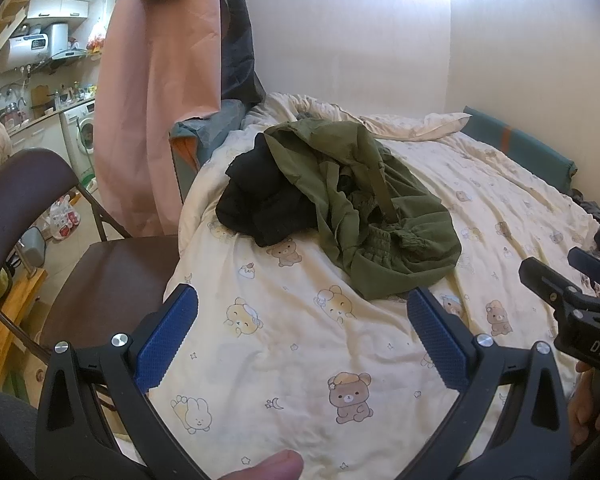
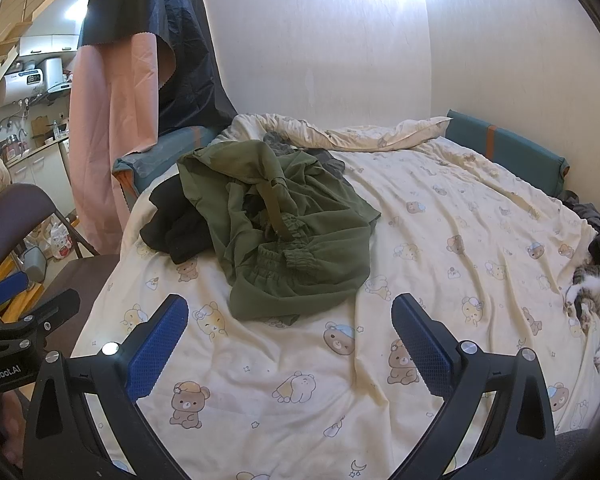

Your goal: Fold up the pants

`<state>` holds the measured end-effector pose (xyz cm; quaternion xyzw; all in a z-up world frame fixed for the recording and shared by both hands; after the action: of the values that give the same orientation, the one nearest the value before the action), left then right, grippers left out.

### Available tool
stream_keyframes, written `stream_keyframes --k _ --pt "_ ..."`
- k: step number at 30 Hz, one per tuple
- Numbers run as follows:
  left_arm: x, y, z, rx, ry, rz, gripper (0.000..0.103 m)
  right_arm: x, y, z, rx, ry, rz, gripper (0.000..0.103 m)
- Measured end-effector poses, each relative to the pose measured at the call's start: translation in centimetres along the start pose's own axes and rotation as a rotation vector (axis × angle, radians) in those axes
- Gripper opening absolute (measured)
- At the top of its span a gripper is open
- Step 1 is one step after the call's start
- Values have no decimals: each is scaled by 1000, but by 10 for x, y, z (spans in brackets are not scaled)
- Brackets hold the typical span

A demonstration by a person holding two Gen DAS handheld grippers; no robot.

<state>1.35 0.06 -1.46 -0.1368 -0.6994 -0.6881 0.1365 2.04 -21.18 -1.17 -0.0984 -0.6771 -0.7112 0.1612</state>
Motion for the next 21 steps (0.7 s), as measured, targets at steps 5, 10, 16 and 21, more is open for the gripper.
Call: stream_keyframes --k 5,10,16,21 --pt "-2 2 -2 -3 4 3 103 0 0 0 2 -1 -1 103" --pt "-4 2 -1 2 7 11 103 0 0 0 1 -1 -1 103" --pt "-5 2 1 9 5 20 103 0 0 1 2 0 0 103" --pt "-4 0 3 14 3 22 103 0 0 1 5 -1 -1 103"
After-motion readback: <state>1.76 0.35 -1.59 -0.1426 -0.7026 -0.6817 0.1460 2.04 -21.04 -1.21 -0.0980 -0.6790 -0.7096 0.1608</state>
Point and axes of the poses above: each gripper's, at about its wrist camera, not at the fingertips, and x roughly against the way its jaws point, z to its left, y to its top, the point moved 2 cm from there along -x, roughly the way its jaws point, and after that the axes turned 12 degrees about -z, right-handed, at the moved point
